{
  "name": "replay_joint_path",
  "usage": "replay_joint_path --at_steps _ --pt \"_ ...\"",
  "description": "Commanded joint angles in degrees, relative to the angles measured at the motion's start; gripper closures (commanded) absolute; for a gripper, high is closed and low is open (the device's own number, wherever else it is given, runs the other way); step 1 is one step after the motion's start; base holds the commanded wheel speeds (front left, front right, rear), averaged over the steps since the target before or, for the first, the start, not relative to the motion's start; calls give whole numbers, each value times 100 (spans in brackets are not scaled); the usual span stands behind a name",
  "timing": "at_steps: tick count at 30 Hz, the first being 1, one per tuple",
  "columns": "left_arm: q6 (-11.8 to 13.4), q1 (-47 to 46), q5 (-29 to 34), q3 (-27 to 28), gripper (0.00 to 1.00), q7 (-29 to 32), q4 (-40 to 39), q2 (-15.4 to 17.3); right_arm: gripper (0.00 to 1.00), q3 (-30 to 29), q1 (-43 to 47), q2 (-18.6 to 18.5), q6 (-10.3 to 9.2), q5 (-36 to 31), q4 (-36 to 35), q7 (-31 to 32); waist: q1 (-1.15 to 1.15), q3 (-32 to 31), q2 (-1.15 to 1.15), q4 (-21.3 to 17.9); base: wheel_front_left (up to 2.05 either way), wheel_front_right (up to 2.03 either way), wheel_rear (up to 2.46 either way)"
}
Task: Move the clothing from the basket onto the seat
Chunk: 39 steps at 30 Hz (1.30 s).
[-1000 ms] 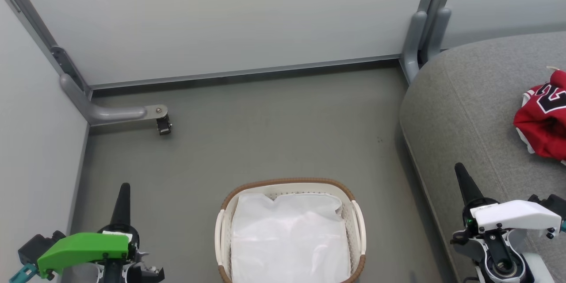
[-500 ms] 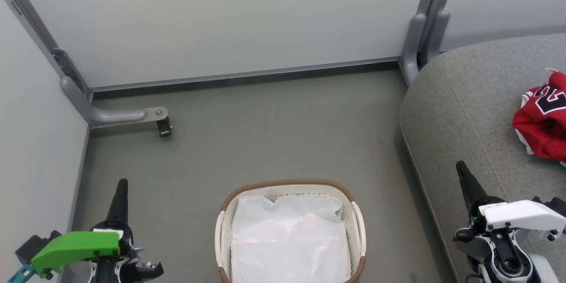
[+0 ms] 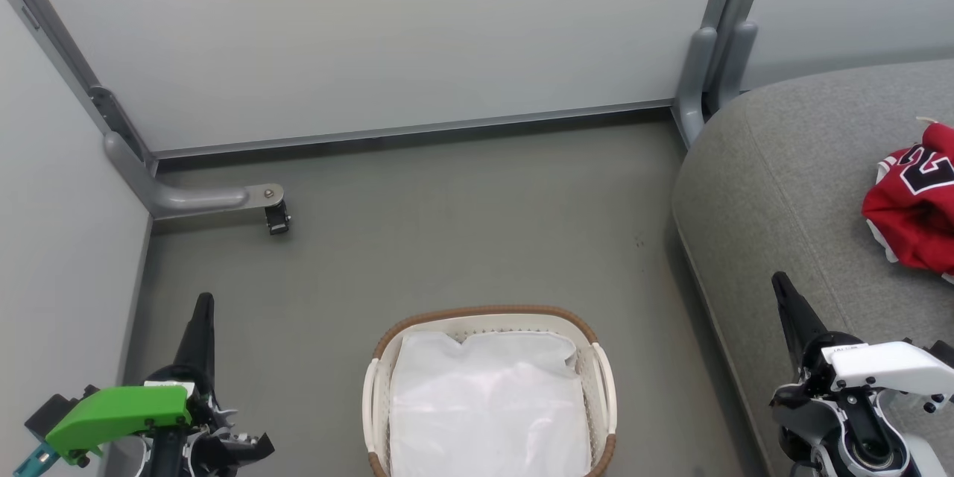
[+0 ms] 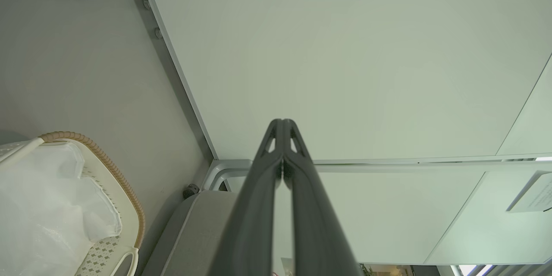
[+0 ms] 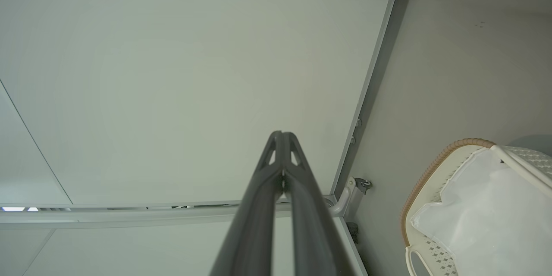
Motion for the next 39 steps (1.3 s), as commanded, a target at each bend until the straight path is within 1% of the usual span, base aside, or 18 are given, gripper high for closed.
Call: replay_joint_path --at_steps 1,9,39 --pt "-43 -108 -105 37 100 35 -38 38 100 -22 58 -36 -2 123 -49 44 0 -4 0 0 0 0 0" --pt "-60 -114 -376 64 100 116 -47 40 100 -52 89 -38 -2 416 -91 113 0 -27 0 -2 0 0 0" --pt "-59 -109 -362 61 100 112 -42 41 100 -48 89 -38 -2 398 -85 112 0 -27 0 -2 0 0 0"
